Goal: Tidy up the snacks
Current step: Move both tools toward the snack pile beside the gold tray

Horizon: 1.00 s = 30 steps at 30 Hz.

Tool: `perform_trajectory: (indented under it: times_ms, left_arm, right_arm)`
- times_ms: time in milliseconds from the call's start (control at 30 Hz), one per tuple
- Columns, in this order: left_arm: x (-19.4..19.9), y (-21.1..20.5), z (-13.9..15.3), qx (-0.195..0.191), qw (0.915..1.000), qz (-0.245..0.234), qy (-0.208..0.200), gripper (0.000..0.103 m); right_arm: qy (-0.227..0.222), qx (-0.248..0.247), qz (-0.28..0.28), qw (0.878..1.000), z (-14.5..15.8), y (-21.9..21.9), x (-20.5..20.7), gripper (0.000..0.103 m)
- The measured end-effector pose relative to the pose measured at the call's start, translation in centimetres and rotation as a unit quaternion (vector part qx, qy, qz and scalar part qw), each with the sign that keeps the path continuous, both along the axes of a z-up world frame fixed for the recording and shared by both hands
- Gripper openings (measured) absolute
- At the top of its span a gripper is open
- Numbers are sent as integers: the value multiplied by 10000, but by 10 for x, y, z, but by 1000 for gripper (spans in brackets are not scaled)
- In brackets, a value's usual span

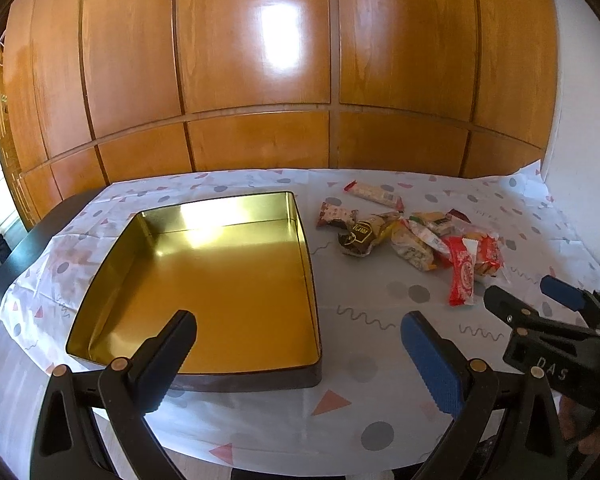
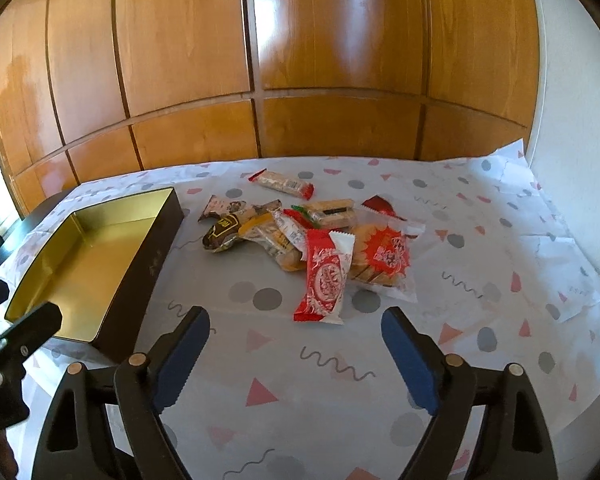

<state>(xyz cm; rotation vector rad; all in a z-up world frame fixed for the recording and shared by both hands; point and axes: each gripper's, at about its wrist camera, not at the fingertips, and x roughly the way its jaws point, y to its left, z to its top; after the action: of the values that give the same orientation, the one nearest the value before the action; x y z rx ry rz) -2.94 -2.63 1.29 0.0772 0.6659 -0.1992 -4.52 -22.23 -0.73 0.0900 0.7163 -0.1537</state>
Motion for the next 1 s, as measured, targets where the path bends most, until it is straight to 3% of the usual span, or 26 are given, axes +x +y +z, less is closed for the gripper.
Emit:
perform_trajectory:
  times_ms: [1000]
  left_arm:
    - [36, -45, -12, 347, 9972, -510, 428, 103]
  right_arm:
    - [267, 190, -314, 9990, -26, -48, 18, 89]
